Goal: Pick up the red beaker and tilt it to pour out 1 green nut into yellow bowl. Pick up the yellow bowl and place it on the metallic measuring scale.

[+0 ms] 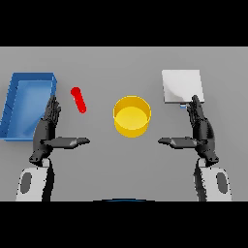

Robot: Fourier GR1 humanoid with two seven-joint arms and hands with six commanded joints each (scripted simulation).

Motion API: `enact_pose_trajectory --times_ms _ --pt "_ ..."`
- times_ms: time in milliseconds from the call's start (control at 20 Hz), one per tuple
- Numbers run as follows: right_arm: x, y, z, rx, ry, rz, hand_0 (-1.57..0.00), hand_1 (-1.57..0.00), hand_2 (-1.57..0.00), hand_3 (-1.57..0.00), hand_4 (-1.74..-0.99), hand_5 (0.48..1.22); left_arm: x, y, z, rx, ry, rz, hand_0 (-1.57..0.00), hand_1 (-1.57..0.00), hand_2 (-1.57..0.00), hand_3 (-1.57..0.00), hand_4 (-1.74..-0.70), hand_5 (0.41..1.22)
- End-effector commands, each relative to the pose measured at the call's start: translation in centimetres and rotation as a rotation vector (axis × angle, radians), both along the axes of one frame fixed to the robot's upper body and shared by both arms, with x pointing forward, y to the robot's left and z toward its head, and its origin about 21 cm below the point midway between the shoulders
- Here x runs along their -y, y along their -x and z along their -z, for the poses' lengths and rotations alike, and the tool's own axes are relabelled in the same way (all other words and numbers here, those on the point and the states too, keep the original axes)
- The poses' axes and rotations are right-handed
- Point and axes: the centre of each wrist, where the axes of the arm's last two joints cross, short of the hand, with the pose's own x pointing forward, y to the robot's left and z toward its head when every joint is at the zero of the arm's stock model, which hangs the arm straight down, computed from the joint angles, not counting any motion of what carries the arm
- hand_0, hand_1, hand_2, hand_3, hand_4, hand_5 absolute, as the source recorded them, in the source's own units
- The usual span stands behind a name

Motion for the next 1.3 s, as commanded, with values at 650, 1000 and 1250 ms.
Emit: enact_pose_trajectory --times_ms 650,1000,1250 --pt "0.3 1.1 -1.1 0.075 0.23 -0.058 0.0 0.0 0.0 0.0 -1.206 0.585 -0.4 2.1 -1.7 0.025 -0.154 0.087 0.0 0.0 0.0 0.0 -1.18 0.66" --pt "0.6 1.3 -1.2 0.099 0.189 -0.092 0.0 0.0 0.0 0.0 -1.292 0.624 0.6 0.7 -0.5 -0.025 -0.172 0.093 0.0 0.0 0.0 0.0 -1.19 0.658" --pt "1.0 0.9 -1.3 0.09 0.185 -0.104 0.0 0.0 0.0 0.0 -1.292 0.617 0.5 -3.2 0.2 -0.041 -0.197 0.076 0.0 0.0 0.0 0.0 -1.21 0.659"
